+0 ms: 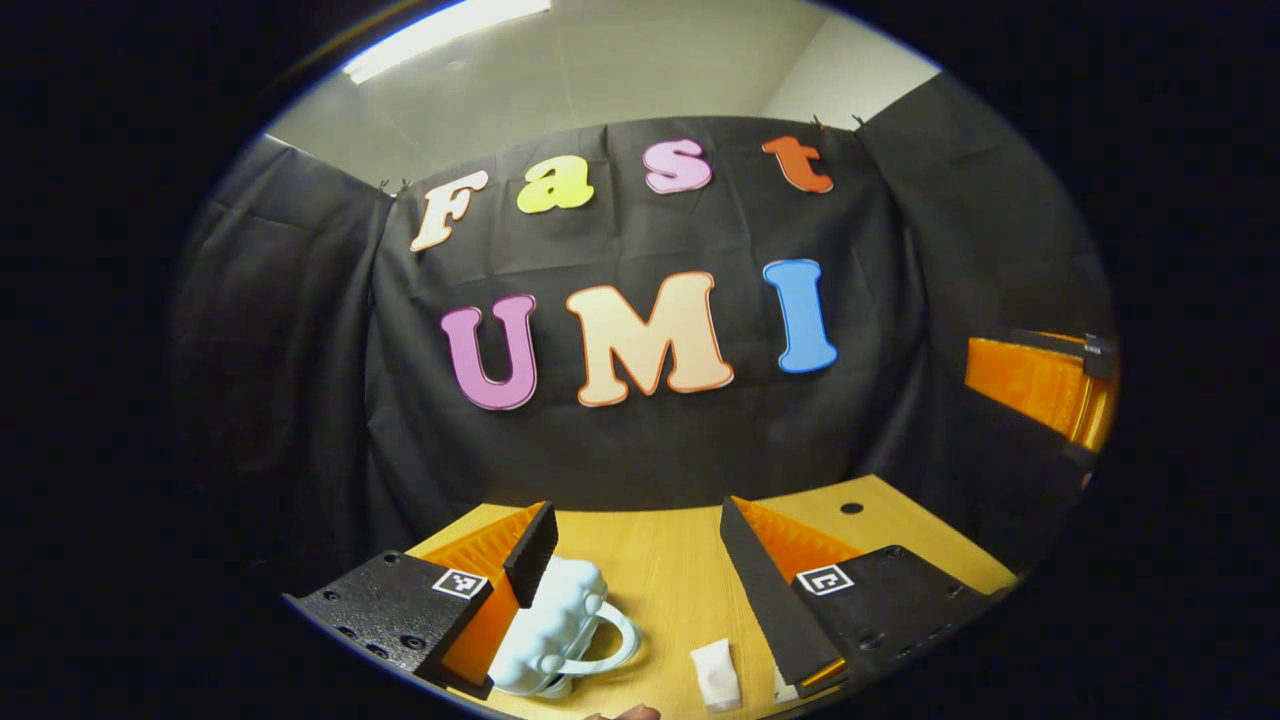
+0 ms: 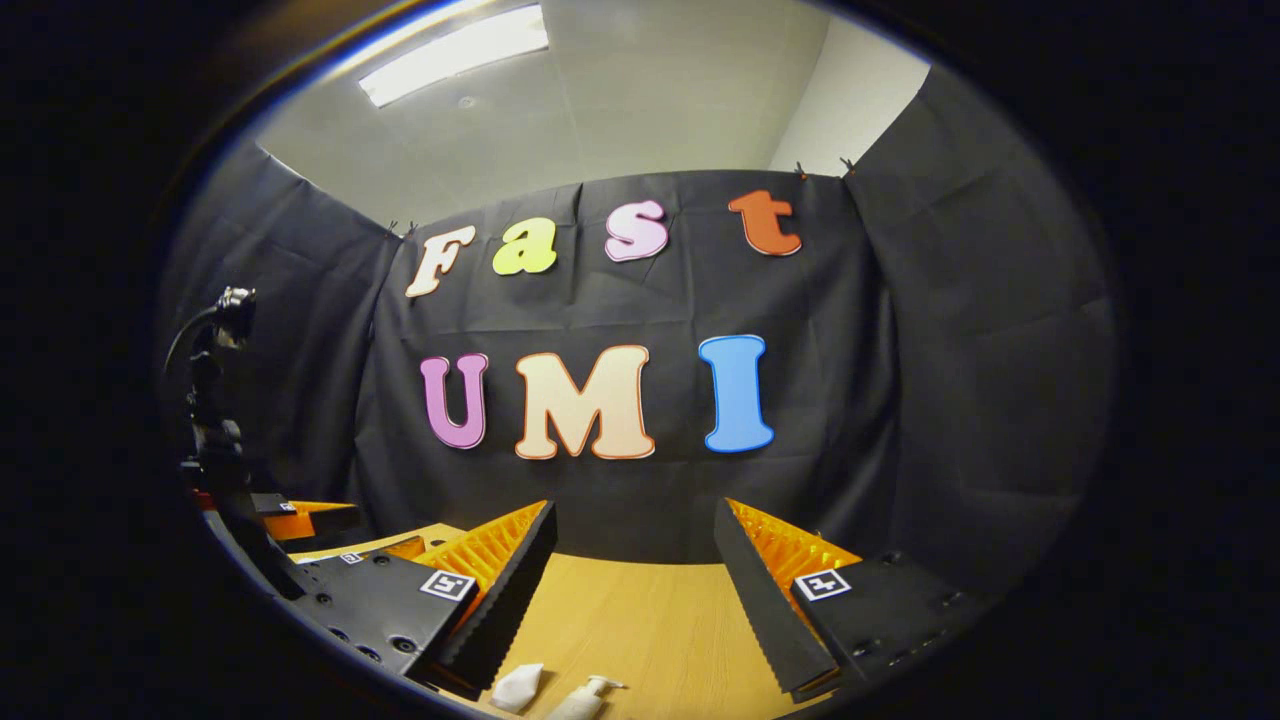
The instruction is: First open the suitcase, pack the skin care products into it, and then close the suitcase.
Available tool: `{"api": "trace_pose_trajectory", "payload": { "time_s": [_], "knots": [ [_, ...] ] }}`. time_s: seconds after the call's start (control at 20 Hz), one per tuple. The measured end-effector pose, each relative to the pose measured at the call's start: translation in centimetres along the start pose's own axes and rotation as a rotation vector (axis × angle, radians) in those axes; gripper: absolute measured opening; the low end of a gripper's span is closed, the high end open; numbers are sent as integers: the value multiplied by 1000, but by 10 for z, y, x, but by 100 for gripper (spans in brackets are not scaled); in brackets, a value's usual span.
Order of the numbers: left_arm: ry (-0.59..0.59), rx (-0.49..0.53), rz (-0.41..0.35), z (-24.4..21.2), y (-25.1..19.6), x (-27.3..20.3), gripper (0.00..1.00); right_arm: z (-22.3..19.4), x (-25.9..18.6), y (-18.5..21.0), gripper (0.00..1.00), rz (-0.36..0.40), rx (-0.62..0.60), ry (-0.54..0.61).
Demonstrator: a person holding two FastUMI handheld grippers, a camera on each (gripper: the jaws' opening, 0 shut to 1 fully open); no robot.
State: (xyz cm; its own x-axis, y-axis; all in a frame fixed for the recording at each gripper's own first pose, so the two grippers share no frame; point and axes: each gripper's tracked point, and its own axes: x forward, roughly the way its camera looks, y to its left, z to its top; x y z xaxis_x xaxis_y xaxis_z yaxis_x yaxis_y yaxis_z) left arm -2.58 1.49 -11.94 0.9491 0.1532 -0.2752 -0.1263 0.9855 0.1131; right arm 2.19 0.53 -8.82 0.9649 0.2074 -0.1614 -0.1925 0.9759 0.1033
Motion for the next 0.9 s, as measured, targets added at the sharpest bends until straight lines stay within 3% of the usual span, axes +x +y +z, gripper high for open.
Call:
{"api": "trace_pose_trajectory", "payload": {
  "time_s": [0.35,0.9],
  "knots": [
    [311,17,-102,-128,-10,32,98,-11,8,-3,100,-80,-37,41],
    [605,64,-185,-241,-6,70,98,-29,4,-5,100,-200,-113,109]
  ]
}}
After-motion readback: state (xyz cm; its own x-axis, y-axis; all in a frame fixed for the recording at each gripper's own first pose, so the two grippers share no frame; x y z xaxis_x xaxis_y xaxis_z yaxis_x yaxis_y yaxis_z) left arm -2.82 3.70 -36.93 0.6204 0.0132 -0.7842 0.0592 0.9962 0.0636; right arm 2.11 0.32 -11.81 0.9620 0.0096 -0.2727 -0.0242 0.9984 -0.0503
